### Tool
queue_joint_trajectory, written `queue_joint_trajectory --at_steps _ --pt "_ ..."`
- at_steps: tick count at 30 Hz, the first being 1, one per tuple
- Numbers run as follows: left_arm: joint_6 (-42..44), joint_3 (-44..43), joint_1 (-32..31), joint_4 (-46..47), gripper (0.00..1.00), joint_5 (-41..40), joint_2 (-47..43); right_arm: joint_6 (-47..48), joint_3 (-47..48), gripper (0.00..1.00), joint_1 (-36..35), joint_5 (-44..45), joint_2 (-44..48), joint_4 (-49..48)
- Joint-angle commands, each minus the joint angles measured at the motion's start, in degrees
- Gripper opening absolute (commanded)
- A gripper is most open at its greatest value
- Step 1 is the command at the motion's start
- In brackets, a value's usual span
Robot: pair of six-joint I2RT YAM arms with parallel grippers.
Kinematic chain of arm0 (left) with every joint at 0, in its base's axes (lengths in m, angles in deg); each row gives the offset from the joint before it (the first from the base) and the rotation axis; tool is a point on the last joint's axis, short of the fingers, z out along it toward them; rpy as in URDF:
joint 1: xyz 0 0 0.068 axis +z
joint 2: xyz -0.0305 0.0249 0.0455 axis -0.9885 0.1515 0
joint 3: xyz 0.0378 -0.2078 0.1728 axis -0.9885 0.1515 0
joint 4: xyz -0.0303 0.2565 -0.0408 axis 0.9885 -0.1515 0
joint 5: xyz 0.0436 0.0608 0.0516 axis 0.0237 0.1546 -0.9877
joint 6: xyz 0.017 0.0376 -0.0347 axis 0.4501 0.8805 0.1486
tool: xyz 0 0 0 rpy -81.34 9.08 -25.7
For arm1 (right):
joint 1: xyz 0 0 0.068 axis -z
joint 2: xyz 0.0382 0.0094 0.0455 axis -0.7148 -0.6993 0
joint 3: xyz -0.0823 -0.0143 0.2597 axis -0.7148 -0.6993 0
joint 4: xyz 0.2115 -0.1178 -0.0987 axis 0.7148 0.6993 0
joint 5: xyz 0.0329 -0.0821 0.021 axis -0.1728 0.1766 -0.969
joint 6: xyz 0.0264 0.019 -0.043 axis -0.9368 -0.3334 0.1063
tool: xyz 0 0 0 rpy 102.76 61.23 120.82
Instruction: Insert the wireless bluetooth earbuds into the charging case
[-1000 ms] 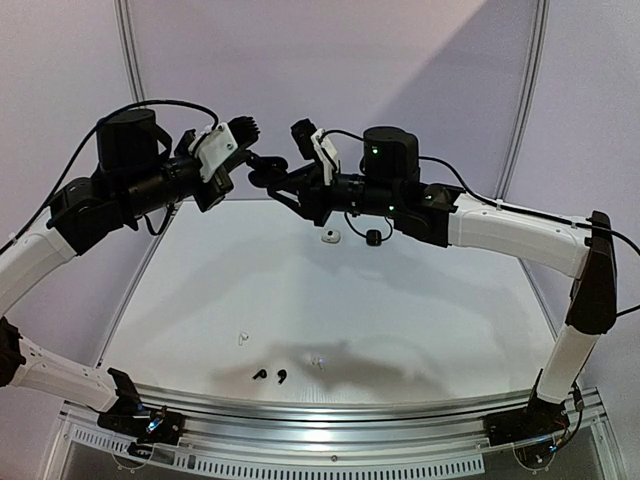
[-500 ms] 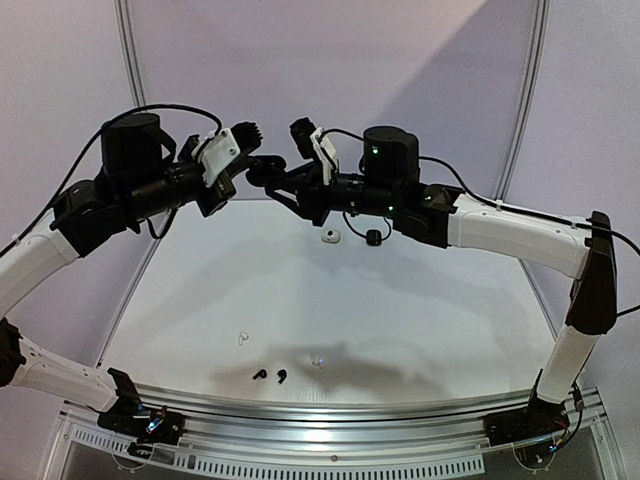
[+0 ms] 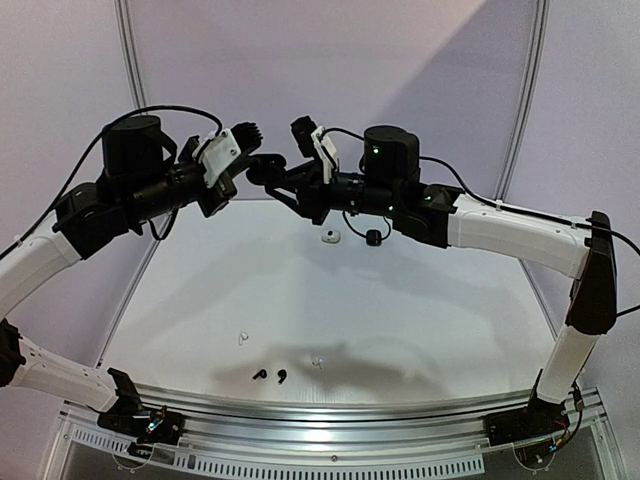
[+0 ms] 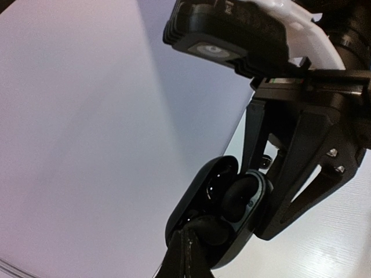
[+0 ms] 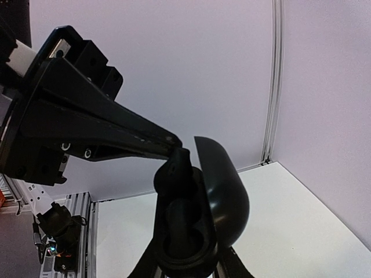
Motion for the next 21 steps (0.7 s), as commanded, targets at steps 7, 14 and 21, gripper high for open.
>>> queue_joint_trajectory --at_steps 7,14,21 --pt "0.7 2.9 -0.9 2.6 0.00 -2.6 -0.3 -3.0 3.1 0.00 -0.4 0.2 0.1 -5.1" --pt "1.1 3.3 -0.9 2.9 0.00 -0.4 -0.3 -3.9 4.2 0.00 -0.4 -0.3 -0.8 -5.7" --pt "5.4 4.9 -0.9 4.9 0.00 -1.3 -0.6 -4.8 4.2 0.00 -0.5 0.0 -0.9 -6.2"
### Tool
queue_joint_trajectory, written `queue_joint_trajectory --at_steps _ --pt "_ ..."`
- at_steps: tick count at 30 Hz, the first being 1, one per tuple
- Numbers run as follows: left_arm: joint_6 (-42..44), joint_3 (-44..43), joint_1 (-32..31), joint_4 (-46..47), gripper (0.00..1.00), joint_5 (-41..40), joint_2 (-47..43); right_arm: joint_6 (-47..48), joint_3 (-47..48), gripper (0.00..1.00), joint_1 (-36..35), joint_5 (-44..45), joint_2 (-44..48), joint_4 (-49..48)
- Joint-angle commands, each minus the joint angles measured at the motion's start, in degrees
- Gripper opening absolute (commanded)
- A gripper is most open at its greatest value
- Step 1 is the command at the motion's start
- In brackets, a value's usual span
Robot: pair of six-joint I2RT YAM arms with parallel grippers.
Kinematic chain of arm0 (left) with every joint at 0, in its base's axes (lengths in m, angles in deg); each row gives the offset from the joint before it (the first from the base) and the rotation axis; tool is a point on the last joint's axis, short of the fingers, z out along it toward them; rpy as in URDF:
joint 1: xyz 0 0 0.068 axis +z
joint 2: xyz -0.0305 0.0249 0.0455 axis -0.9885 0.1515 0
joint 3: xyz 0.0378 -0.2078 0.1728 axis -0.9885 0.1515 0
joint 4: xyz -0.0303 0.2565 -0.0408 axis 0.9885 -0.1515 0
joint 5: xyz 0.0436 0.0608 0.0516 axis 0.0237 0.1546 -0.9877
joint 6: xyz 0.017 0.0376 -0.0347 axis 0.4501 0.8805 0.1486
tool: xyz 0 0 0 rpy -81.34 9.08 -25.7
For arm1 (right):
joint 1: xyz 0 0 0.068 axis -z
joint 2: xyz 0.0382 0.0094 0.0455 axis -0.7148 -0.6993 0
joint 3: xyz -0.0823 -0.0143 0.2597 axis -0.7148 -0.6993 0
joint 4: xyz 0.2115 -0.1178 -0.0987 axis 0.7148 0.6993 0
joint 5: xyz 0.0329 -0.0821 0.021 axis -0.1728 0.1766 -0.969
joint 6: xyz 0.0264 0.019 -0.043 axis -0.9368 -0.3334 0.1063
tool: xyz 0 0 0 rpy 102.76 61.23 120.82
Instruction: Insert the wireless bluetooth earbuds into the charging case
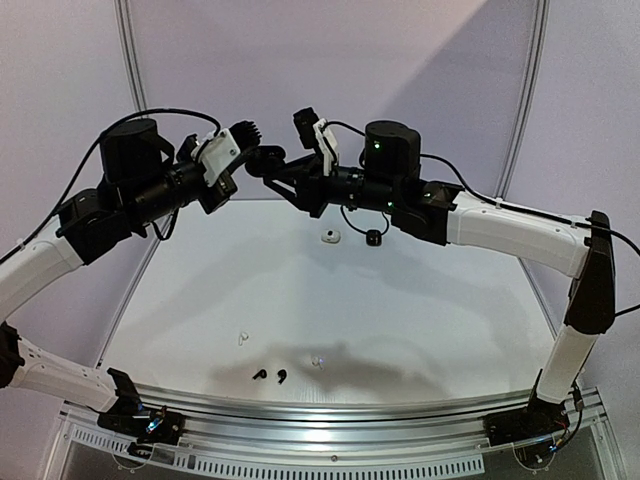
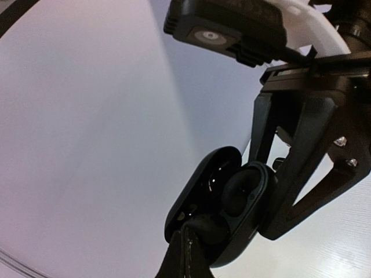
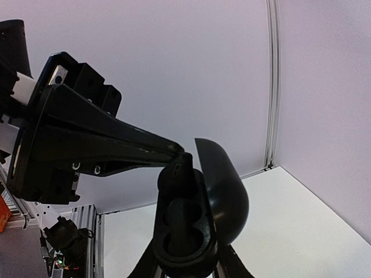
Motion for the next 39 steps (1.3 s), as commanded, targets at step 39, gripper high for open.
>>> queue_joint_trajectory --at_steps 39 --pt "3.5 2.2 0.0 -1.7 0.03 2.4 0.9 -2.3 3.8 0.00 -0.4 -1.0 -0.9 -6.0"
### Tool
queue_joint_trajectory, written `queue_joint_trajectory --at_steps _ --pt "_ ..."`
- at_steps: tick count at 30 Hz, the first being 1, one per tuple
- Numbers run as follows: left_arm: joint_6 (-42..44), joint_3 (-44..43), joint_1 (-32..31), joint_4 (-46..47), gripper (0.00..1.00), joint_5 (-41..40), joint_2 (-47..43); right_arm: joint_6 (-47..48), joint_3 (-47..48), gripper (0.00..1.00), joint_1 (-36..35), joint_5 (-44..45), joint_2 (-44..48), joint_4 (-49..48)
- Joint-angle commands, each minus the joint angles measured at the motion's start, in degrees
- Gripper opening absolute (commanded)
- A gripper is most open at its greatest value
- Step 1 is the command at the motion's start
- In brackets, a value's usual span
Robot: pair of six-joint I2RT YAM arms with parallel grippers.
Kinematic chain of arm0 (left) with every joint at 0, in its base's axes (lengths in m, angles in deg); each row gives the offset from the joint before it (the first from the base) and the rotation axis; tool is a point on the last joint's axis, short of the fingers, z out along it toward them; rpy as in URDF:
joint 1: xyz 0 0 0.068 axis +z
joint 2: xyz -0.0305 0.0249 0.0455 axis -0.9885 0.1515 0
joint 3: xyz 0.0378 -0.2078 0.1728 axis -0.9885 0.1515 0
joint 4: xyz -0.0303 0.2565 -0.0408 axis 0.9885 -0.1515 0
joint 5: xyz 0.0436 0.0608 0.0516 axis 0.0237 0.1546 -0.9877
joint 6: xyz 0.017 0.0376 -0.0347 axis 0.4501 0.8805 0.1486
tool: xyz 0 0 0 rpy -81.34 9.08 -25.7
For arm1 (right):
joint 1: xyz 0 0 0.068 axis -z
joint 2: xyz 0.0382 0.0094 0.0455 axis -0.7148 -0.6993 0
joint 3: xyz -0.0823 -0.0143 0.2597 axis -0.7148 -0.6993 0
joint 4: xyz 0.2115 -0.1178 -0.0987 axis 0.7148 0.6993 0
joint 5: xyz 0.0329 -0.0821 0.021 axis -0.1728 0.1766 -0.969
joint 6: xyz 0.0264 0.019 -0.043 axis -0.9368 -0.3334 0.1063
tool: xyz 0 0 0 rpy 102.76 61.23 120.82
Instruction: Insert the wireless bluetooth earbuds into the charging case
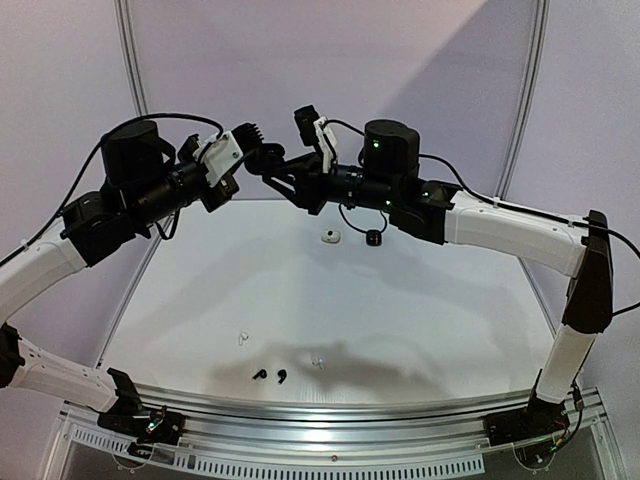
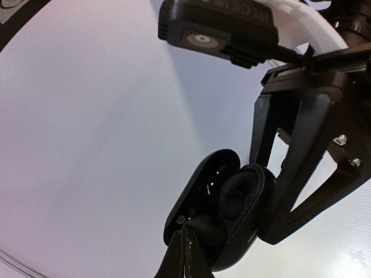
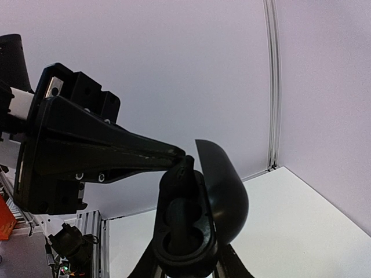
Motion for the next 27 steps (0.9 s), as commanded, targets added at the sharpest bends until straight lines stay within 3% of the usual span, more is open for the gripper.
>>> queue_joint_trajectory --at_steps 1,5,18,27 --pt "0.1 0.7 -0.2 -5.2 0.06 2.7 0.7 0.3 3.2 0.00 -0.6 -0.7 -0.2 -5.0" --pt "0.4 0.5 -0.2 -5.0 0.13 3.0 0.6 0.6 3.6 0.00 -0.6 -0.8 -0.4 -4.3" --pt "0.9 0.2 -0.2 -4.1 0.18 2.6 -1.0 -0.4 3.3 0.00 0.1 -0.6 -0.5 -2.9" --pt "0.5 -0.4 -0.1 -4.1 0.26 1.9 -1.4 -0.4 3.2 0.00 0.6 -0.3 -0.3 -2.3"
